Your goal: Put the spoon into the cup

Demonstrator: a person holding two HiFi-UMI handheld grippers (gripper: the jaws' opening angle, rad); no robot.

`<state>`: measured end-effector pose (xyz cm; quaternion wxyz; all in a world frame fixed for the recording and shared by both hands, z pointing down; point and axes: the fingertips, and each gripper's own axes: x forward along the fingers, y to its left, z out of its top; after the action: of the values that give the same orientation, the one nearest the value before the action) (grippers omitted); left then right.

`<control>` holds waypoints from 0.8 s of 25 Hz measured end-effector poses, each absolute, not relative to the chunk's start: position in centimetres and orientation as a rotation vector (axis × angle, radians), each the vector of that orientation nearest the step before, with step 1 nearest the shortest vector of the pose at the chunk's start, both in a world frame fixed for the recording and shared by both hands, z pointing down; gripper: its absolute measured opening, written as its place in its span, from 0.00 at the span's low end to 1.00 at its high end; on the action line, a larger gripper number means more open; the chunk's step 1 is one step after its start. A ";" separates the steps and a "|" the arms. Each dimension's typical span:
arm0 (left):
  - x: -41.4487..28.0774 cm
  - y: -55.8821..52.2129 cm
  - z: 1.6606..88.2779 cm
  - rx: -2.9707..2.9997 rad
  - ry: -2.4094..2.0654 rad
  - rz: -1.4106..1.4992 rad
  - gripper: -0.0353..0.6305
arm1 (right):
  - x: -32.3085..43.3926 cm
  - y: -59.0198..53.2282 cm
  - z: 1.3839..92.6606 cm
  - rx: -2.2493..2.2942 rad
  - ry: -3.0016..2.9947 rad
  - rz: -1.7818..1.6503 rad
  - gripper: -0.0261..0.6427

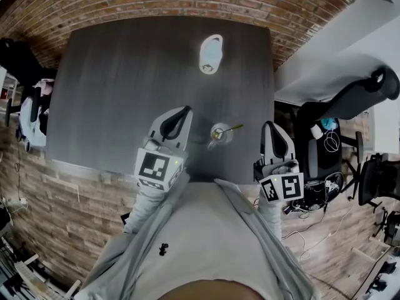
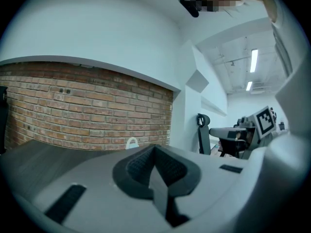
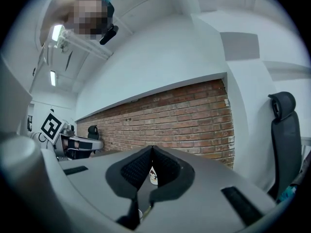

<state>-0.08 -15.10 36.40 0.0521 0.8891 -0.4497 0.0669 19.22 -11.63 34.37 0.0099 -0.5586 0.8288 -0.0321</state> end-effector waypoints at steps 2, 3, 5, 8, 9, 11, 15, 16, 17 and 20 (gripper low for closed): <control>-0.1 -15.1 36.4 2.702 -1.368 0.204 0.08 | 19.1 -11.7 34.4 -1.737 2.591 -0.104 0.06; -0.1 -15.2 36.5 2.702 -1.368 0.205 0.08 | 19.1 -11.7 34.5 -1.736 2.593 -0.105 0.06; -0.1 -15.2 36.6 2.701 -1.366 0.207 0.08 | 19.1 -11.8 34.6 -1.737 2.597 -0.107 0.06; 0.0 -15.1 36.7 2.700 -1.362 0.212 0.08 | 19.2 -11.9 34.8 -1.741 2.602 -0.114 0.06; 0.0 -15.1 36.7 2.700 -1.362 0.212 0.08 | 19.2 -11.9 34.9 -1.741 2.604 -0.116 0.06; -0.1 -15.2 36.7 2.700 -1.362 0.213 0.08 | 19.1 -12.0 34.9 -1.738 2.605 -0.120 0.06; -0.2 -15.2 36.8 2.698 -1.364 0.219 0.08 | 19.0 -12.1 35.2 -1.740 2.606 -0.133 0.06; -0.2 -15.2 36.9 2.698 -1.364 0.220 0.08 | 19.0 -12.1 35.3 -1.742 2.607 -0.136 0.06; -0.1 -15.2 36.9 2.698 -1.364 0.220 0.08 | 19.0 -12.1 35.3 -1.742 2.609 -0.137 0.06; -0.1 -15.3 36.9 2.697 -1.368 0.224 0.08 | 18.9 -12.2 35.5 -1.736 2.622 -0.144 0.06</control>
<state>-0.11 -15.26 36.87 0.0547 0.8880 -0.4505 0.0738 18.90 -12.16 35.55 -0.0032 -0.5515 0.8329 -0.0457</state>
